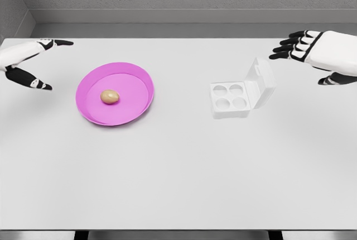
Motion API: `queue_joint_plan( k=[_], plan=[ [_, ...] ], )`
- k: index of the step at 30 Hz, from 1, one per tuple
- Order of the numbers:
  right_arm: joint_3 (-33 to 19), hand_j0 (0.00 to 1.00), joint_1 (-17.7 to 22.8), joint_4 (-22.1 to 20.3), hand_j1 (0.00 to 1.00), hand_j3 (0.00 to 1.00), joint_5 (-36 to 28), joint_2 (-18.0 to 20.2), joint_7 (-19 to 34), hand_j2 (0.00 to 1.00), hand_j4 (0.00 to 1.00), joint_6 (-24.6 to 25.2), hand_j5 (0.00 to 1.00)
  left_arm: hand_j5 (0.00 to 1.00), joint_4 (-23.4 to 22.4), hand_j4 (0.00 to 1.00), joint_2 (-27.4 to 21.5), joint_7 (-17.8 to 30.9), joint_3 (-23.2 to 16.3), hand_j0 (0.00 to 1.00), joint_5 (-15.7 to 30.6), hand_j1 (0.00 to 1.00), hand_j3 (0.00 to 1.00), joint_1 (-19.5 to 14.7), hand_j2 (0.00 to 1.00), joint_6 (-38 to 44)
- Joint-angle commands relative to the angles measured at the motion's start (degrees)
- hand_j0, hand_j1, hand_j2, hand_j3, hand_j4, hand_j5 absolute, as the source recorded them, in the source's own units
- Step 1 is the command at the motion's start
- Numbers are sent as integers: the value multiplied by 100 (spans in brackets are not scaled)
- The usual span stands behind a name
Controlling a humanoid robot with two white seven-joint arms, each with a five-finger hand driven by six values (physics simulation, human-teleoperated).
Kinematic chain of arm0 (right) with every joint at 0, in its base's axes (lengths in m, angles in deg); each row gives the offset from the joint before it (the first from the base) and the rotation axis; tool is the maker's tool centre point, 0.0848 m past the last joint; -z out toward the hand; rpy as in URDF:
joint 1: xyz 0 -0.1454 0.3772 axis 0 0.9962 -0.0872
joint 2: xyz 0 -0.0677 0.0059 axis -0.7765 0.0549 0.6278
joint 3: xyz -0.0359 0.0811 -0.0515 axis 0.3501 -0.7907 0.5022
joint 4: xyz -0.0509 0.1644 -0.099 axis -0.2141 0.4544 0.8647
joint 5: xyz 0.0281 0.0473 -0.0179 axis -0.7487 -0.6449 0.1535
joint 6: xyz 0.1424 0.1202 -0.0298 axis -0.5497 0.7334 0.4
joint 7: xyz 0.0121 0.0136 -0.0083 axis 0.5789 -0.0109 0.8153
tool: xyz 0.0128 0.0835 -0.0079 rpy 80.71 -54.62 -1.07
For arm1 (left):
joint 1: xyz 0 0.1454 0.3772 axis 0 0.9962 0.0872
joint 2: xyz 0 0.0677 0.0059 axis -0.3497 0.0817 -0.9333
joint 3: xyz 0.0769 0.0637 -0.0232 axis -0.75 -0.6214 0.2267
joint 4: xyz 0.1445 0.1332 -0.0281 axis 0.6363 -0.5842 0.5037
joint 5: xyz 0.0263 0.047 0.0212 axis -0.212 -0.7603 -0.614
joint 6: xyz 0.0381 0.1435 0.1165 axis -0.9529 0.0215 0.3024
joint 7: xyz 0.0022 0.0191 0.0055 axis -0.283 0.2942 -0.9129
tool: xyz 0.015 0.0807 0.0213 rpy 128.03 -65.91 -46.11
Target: Pack egg into the box and close the box lid
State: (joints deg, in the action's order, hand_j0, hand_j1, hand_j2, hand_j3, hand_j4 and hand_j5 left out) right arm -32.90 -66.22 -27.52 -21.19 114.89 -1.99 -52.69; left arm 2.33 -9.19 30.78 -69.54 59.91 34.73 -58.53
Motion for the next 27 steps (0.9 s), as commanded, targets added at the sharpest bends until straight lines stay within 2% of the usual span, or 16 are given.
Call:
queue_joint_plan(
  k=[1, 3, 4, 5, 7, 8, 10, 15, 18, 21, 27],
  plan=[
    [0, 100, 0, -32, 100, 100, -17, -1, -2, 100, 100, 16, 100, 100, 26, 100, -13, 4, -28, 100, 34, 100, 100, -18, 100, 15],
    [-17, 100, -9, -32, 100, 100, -17, -10, -2, 100, 100, 16, 100, 100, 35, 100, -4, 4, -90, 100, 16, 100, 100, -62, 100, 15],
    [-17, 100, -9, -23, 100, 100, -17, -63, -2, 100, 100, 16, 100, 100, 44, 100, 13, 4, -555, 100, -10, 100, 100, -325, 100, 15],
    [-44, 100, -9, -14, 100, 100, -17, -80, -2, 100, 100, 16, 100, 100, 53, 100, 40, 4, -924, 100, -10, 100, 100, -440, 100, 15],
    [-175, 100, 9, 21, 100, 100, -17, -28, -2, 100, 100, 16, 100, 100, 448, 100, 48, 4, -1399, 100, -19, 100, 100, -606, 100, 15],
    [-272, 100, 70, 56, 100, 100, -26, 7, -2, 100, 100, 16, 100, 100, 413, 100, 101, 4, -1654, 100, -115, 100, 100, -773, 100, 15],
    [-334, 100, 105, 170, 100, 100, -17, 16, -2, 100, 100, 16, 100, 100, 422, 100, 277, 4, -2059, 100, -230, 100, 100, -897, 100, 15],
    [-325, 100, 395, 329, 100, 100, -8, 87, -2, 100, 100, 16, 100, 100, 431, 100, 391, 4, -2103, 100, -230, 100, 100, -905, 100, 15],
    [-325, 100, 615, 443, 100, 100, 9, 87, -2, 100, 100, 16, 100, 92, 422, 92, 505, 4, -2173, 92, -247, 92, 92, -905, 92, 15],
    [-316, 100, 624, 785, 100, 100, 45, 87, -2, 100, 100, 16, 100, 92, 343, 92, 699, 4, -2226, 92, -388, 92, 92, -914, 92, 15],
    [0, 100, 659, 803, 100, 100, 194, 78, -2, 100, 100, 16, 100, 92, 167, 92, 769, 4, -2296, 92, -406, 92, 92, -914, 92, 15]
  ],
)
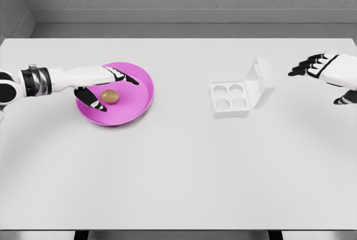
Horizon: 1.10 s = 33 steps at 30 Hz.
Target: Pack egg into the box and close the box lid
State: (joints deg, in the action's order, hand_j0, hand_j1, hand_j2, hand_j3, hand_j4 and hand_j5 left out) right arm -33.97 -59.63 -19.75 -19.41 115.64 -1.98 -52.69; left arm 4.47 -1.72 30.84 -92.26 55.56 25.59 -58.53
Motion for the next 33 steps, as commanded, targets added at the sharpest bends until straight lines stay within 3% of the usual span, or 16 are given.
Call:
queue_joint_plan(
  k=[1, 5, 12, 17, 23, 27, 33],
  plan=[
    [151, 100, 0, 26, 100, 100, 78, -6, -3, 100, 100, 16, 100, 91, -56, 91, 22, -2, -24, 91, 21, 91, 91, 0, 91, 15],
    [239, 100, 0, 44, 100, 100, 218, -59, -3, 100, 100, 16, 100, 89, -179, 89, 31, -2, -24, 89, -146, 89, 89, -18, 89, 15],
    [239, 100, -44, 632, 100, 100, 377, -419, -3, 100, 100, 16, 100, 87, -618, 87, 303, -2, -24, 87, -339, 87, 87, -97, 87, 15],
    [248, 100, -105, 808, 100, 100, 570, -419, -3, 100, 100, 16, 100, 83, -733, 83, 330, -2, -24, 83, -427, 83, 83, -132, 83, 15],
    [266, 100, -202, 817, 100, 100, 570, -507, -3, 100, 100, 16, 100, 82, -812, 82, 339, -2, -24, 82, -427, 82, 82, -141, 82, 15],
    [459, 100, -360, 817, 100, 100, 754, -612, -3, 100, 100, 16, 100, 75, -829, 75, 339, -2, -24, 75, -585, 75, 75, -176, 75, 15],
    [468, 100, -431, 817, 100, 100, 781, -674, -3, 100, 100, 16, 100, 75, -1049, 75, 462, -2, -24, 75, -673, 75, 75, -211, 75, 15]
  ],
)
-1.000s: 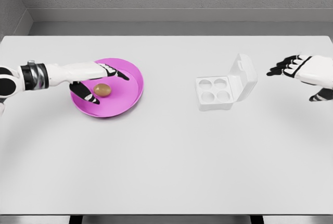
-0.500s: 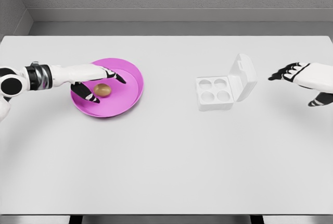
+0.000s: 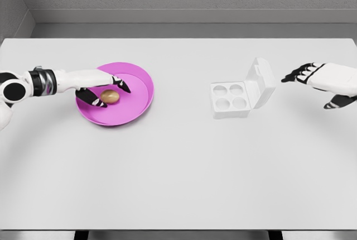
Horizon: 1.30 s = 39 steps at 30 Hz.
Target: Pack egg into the box and close the box lid
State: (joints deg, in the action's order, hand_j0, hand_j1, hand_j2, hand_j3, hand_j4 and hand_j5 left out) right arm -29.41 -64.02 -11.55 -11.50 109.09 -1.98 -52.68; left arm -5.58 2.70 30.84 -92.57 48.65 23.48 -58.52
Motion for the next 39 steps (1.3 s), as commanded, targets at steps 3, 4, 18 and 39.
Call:
queue_joint_plan(
  k=[3, 4, 18, 39],
  plan=[
    [99, 100, -52, 24, 100, 100, -10, -45, -2, 100, 100, 15, 100, 75, -52, 75, 20, -2, 7, 75, 8, 75, 75, 0, 75, 14],
    [108, 100, -79, 33, 100, 100, -10, -54, -2, 100, 100, 15, 100, 75, -52, 75, 20, -2, 7, 75, 8, 75, 75, 0, 75, 14],
    [310, 100, -167, 112, 100, 100, 263, -115, -2, 100, 100, 15, 100, 44, -35, 44, 2, -2, 7, 44, 17, 44, 44, 17, 44, 14],
    [310, 100, -220, 112, 100, 100, 272, -115, -2, 100, 100, 15, 100, 28, 545, 28, 529, -2, -11, 28, 96, 28, 28, -220, 28, 14]
  ],
)
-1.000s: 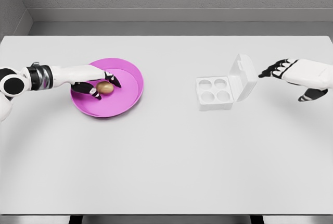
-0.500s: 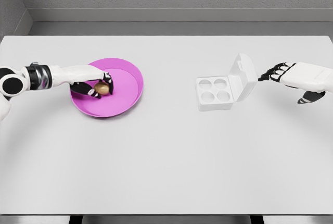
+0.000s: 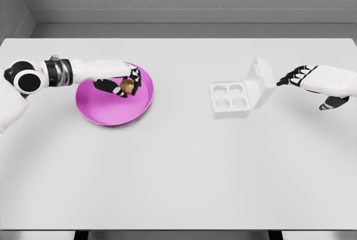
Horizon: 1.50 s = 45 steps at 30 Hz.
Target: Pack egg into the box and close the box lid
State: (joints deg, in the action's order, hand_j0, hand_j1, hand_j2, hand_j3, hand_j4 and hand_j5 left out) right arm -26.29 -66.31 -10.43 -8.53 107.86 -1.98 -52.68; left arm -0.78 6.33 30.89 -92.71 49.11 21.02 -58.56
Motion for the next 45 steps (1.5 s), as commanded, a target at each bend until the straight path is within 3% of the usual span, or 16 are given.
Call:
queue_joint_plan(
  k=[1, 15, 21, 22, 28, 35, 45],
  plan=[
    [-2, 100, 0, -1, 100, 100, -26, 7, -2, 100, 100, 15, 100, 28, 162, 28, 236, -7, 4, 28, 50, 28, 28, 0, 28, 18],
    [-2, 100, -35, -1, 100, 100, -26, -2, -2, 100, 100, 15, 100, 27, 206, 27, 1387, -7, -242, 27, -2, 27, 27, -246, 27, 18],
    [-2, 100, -35, -10, 100, 100, -26, -2, -2, 100, 100, 15, 100, 27, 171, 27, 1836, -7, -602, 27, -29, 27, 27, -536, 27, 18],
    [-2, 100, -35, -10, 100, 100, -26, -2, -2, 100, 100, 15, 100, 27, 92, 27, 1844, -7, -769, 27, -29, 27, 27, -633, 27, 18],
    [-2, 100, -62, -10, 100, 100, -26, -2, -2, 100, 100, 15, 100, 27, -603, 27, 2389, -7, -778, 27, -398, 27, 27, -782, 27, 18],
    [-2, 100, -62, -10, 100, 100, -26, -2, -2, 100, 100, 15, 100, 27, -647, 27, 2592, -7, -770, 27, -442, 27, 27, -932, 27, 18],
    [-2, 100, -62, -10, 100, 100, -26, -2, -2, 100, 100, 15, 100, 29, -1104, 29, 2636, -7, -761, 29, -626, 29, 29, -1011, 29, 18]
  ],
)
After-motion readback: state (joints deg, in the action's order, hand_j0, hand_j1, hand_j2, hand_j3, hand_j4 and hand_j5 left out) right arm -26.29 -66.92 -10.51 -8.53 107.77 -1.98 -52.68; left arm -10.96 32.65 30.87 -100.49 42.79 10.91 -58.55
